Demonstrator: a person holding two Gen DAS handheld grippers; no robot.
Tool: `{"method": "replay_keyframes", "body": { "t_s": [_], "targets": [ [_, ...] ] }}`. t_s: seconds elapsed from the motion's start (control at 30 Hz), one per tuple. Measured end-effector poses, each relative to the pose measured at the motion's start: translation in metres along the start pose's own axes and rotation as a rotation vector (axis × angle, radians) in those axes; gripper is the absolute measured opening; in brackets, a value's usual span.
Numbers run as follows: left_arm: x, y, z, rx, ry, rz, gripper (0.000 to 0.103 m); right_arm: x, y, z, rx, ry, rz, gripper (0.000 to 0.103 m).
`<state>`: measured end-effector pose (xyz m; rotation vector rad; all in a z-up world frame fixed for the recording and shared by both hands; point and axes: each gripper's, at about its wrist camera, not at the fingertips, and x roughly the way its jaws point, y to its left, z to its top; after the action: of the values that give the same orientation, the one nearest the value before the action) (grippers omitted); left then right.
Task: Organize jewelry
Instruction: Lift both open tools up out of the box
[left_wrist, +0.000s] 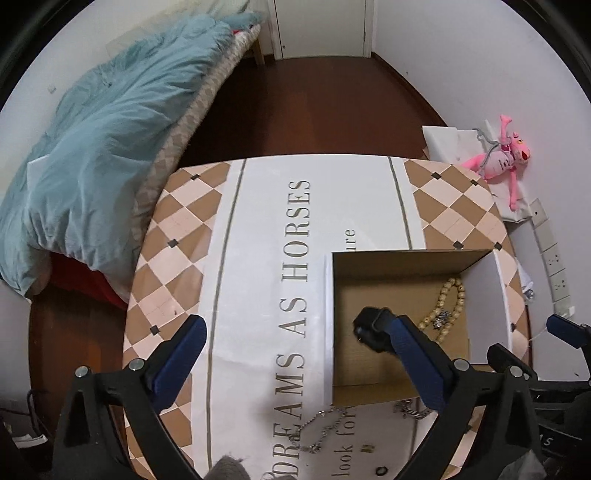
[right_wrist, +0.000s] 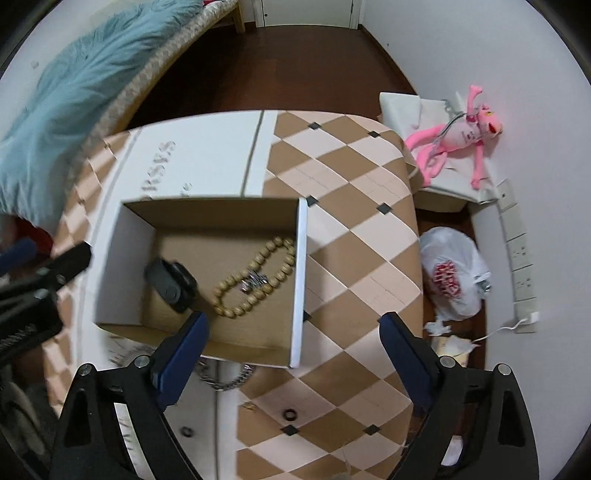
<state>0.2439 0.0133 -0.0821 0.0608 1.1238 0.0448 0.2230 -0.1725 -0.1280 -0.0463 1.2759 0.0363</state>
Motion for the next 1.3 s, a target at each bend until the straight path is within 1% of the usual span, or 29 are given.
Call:
{"method": "replay_keyframes", "body": {
  "t_s": [0.17, 0.27, 0.37, 0.47, 0.6, 0.73, 1.0, 1.17, 1.3],
  "targets": [
    [0.0, 0.001, -0.01, -0.008, -0.007, 0.024, 0.102, 0.004, 0.004, -0.011, 0.005, -0.002, -0.02, 0.096],
    [-0.003, 0.002, -0.014, -0.02, -0.011, 0.036, 0.102, 0.002, 0.005, -0.014, 0.015, -0.008, -0.014, 0.096],
    [-0.01, 0.001, -0.018, -0.02, -0.03, 0.036, 0.102, -0.004, 0.005, -0.017, 0.025, -0.029, -0.018, 0.096],
    [-0.021, 0.002, -0.023, -0.036, -0.051, 0.051, 0.102, -0.014, 0.006, -0.02, 0.026, -0.059, -0.028, 0.095],
    [-0.038, 0.001, -0.028, -0.036, -0.092, 0.072, 0.102, -0.032, 0.007, -0.026, 0.033, -0.102, -0.03, 0.095],
    [-0.054, 0.0, -0.035, -0.028, -0.122, 0.069, 0.102, -0.053, 0.007, -0.033, 0.041, -0.143, -0.036, 0.095],
    [-0.094, -0.002, -0.052, -0.015, -0.179, 0.042, 0.102, -0.098, 0.008, -0.054, 0.05, -0.226, -0.027, 0.095],
    [-0.121, 0.001, -0.065, -0.019, -0.224, 0.028, 0.102, -0.128, 0.008, -0.071, 0.057, -0.287, -0.033, 0.095],
    [-0.138, 0.005, -0.075, -0.028, -0.249, 0.016, 0.102, -0.147, 0.01, -0.083, 0.056, -0.318, -0.033, 0.095]
  ]
}}
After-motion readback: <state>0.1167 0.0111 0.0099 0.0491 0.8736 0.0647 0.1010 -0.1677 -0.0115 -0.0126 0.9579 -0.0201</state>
